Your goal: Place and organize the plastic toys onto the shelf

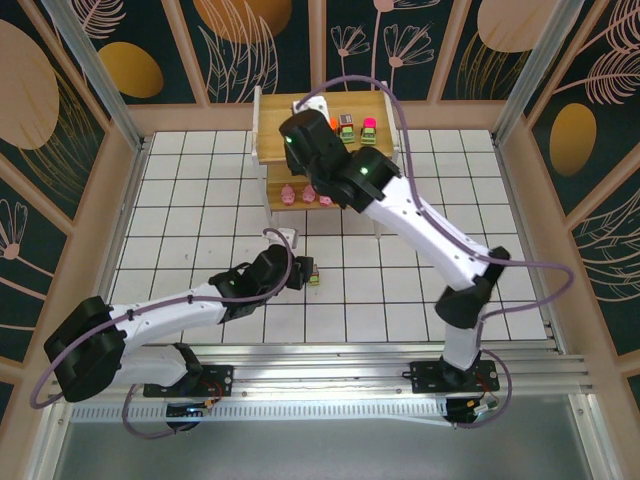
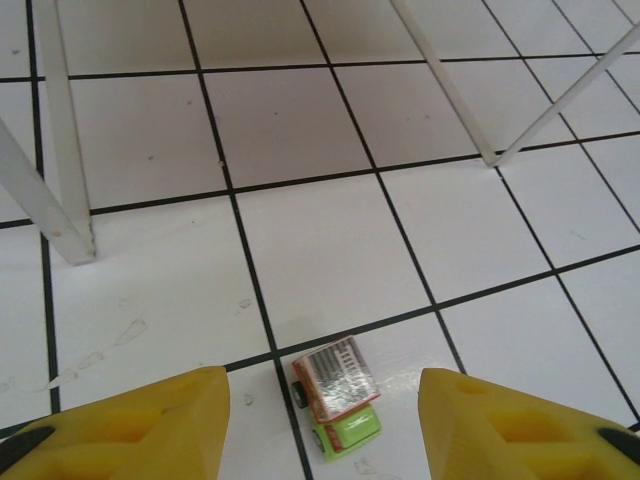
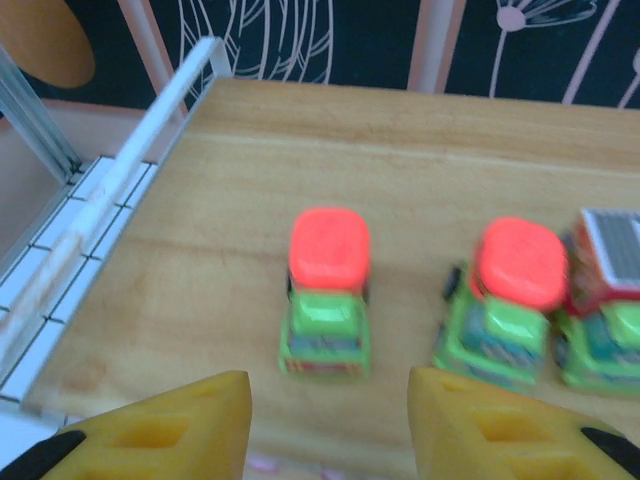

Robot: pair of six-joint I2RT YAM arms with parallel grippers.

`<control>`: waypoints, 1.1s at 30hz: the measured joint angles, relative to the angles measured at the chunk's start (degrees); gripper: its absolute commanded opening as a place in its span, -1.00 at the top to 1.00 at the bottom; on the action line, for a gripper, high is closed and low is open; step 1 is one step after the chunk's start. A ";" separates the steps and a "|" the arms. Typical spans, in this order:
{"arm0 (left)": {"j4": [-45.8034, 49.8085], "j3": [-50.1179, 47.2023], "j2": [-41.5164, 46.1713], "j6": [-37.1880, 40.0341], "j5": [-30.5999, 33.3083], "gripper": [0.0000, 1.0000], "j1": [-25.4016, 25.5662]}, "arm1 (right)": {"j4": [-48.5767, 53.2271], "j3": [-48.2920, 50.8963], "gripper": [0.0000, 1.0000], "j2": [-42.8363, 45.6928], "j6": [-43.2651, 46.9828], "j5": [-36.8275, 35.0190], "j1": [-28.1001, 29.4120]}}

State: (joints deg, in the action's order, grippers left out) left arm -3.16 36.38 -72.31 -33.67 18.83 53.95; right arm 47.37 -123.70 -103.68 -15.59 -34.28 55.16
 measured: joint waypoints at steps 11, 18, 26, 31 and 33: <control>2.01 1.64 -4.26 -5.42 3.32 -0.05 3.19 | -8.02 32.06 0.11 25.22 -4.55 -0.57 2.19; 3.06 3.37 -7.32 -9.16 4.66 -0.03 3.61 | -9.79 49.64 0.11 31.50 -9.07 0.74 2.21; 4.70 6.82 -14.73 -14.19 6.75 0.01 5.27 | -13.20 66.36 0.12 38.25 -13.33 5.33 -1.44; 5.97 8.87 -18.62 -16.72 7.80 0.02 5.42 | -15.37 73.33 0.12 42.73 -14.84 7.89 -3.54; 7.06 10.58 -20.50 -17.62 8.63 0.04 5.49 | -16.09 75.34 0.12 43.95 -15.26 8.70 -4.24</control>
State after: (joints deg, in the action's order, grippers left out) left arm 3.90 46.96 -92.82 -51.29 27.46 59.44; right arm 31.29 -48.36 -59.72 -30.85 -25.58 50.92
